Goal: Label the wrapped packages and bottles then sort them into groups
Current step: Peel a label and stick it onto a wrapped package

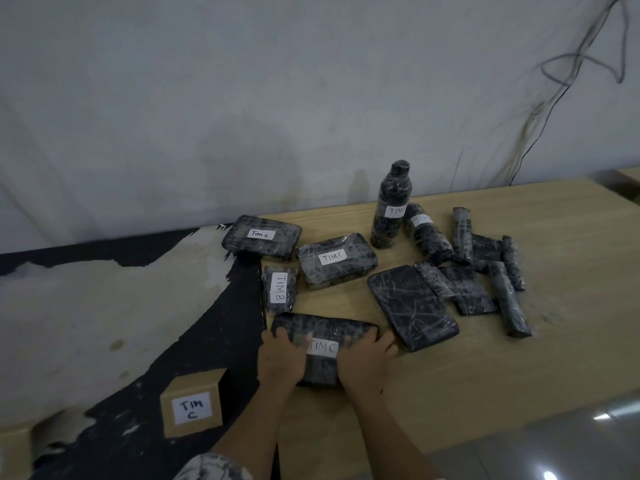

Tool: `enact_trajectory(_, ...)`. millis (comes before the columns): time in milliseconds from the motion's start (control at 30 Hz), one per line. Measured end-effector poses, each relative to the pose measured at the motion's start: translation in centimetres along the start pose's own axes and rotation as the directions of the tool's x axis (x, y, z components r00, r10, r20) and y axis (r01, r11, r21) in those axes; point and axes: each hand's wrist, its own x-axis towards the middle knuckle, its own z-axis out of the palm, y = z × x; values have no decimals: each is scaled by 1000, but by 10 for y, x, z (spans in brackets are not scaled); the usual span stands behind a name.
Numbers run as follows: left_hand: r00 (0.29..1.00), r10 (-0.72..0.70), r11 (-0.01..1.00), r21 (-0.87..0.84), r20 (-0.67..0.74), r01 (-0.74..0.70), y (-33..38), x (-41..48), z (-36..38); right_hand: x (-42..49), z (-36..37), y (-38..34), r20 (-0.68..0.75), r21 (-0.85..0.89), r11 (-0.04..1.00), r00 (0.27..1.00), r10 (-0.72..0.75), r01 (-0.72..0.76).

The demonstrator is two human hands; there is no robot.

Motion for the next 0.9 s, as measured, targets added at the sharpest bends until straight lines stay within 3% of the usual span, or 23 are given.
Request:
enact_trajectory(200,996,-4,999,-51,87,9,0,3,-5,2,-9,6,155,17,1000,988,-6,3)
enact_trajectory(433,999,8,998,-55,34,-6,2,0,-8,-4,-11,3,106,-79,996,994,-23,32)
enact_trajectory(600,998,60,997,41,-34,-59,0,-6,-2,-6,-8,1,96,-128,991,995,-24,36)
enact_trajectory(900,997,23,999,23,-77,-21,5,-5,-2,-3,-12,-6,97,-204,979,995,-10,29)
